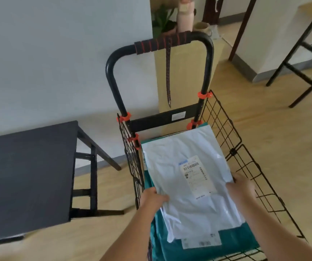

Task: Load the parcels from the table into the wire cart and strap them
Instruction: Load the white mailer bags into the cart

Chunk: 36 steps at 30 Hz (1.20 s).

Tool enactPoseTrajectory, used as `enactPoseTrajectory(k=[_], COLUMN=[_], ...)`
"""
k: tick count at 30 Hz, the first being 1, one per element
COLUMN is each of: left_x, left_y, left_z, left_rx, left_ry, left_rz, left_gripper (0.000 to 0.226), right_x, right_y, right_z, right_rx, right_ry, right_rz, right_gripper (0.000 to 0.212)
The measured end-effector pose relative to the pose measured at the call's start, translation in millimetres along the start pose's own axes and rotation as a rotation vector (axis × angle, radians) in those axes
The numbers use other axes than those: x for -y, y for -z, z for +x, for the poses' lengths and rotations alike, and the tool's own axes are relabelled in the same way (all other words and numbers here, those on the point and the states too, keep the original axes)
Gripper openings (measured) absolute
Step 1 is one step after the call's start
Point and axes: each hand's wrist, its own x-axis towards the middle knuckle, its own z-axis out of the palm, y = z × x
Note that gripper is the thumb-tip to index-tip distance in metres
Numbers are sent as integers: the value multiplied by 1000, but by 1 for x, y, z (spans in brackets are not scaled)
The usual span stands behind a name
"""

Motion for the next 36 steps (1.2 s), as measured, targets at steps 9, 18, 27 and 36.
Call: enactPoseTrajectory(k=[9, 18, 27, 36], left_x=[9, -10, 9, 44], left_y=[-44, -40, -21, 52], left_z=[-11, -22, -46, -81], left_rx=[-96, -77, -162, -261], left_ry=[117, 41, -19, -180], left_rz=[-20, -26, 205, 95], left_gripper=[32, 85, 77, 47], right_x=[-29, -12, 15, 67], right_y=[-4, -2, -14, -63], right_z=[29, 27, -7, -86], right_rx=[166, 168, 33, 145], right_ry=[15, 22, 322, 534], right_rz=[-187, -261, -399, -450], right_gripper=[45, 34, 48, 33])
